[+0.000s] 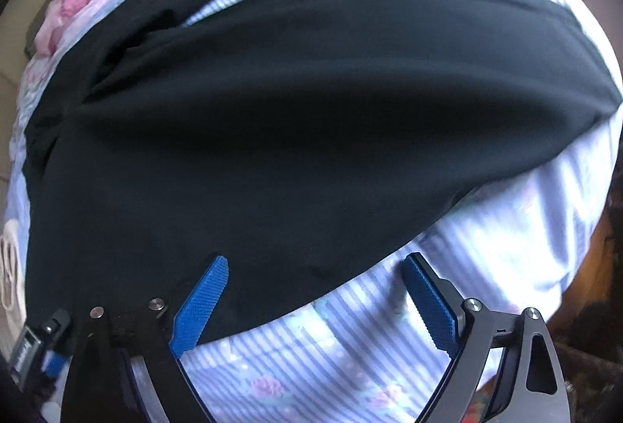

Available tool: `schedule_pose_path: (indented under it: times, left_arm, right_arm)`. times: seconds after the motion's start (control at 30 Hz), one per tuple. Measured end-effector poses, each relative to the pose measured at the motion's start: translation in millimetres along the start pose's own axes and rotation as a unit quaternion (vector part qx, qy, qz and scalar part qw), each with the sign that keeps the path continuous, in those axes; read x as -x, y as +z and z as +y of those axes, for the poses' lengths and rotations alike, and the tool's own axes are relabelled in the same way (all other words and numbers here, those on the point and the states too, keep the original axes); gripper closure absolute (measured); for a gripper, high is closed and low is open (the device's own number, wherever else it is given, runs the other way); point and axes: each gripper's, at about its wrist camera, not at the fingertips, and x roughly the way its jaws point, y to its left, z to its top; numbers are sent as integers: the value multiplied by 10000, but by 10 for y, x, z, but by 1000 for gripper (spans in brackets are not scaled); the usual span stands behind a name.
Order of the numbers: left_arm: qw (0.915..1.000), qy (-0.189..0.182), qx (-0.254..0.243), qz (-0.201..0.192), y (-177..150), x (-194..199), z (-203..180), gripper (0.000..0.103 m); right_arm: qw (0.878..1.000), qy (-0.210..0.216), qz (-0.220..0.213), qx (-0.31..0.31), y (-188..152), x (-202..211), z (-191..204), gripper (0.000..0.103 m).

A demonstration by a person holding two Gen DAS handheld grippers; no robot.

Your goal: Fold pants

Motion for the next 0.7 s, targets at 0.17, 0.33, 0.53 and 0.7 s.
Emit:
schedule_pose_path:
  times: [0.17, 0.33, 0.53, 0.7]
  left_arm:
    - [9999, -134, 95, 32, 2, -39, 45, 23]
    - [9997, -200, 98, 64, 7, 96, 77, 69]
    - [9996, -250, 86, -78, -23, 444, 56, 93]
    - [9989, -234, 214, -347, -73, 912, 32, 94]
  right_arm:
    - [9999, 55, -97, -34, -20, -59, -18, 11]
    - [9999, 137, -28, 96, 82, 23, 6, 50]
    - [9983, 558, 106, 109, 294, 266, -67, 93]
    - [9946, 686, -343, 698, 487, 811, 0, 93]
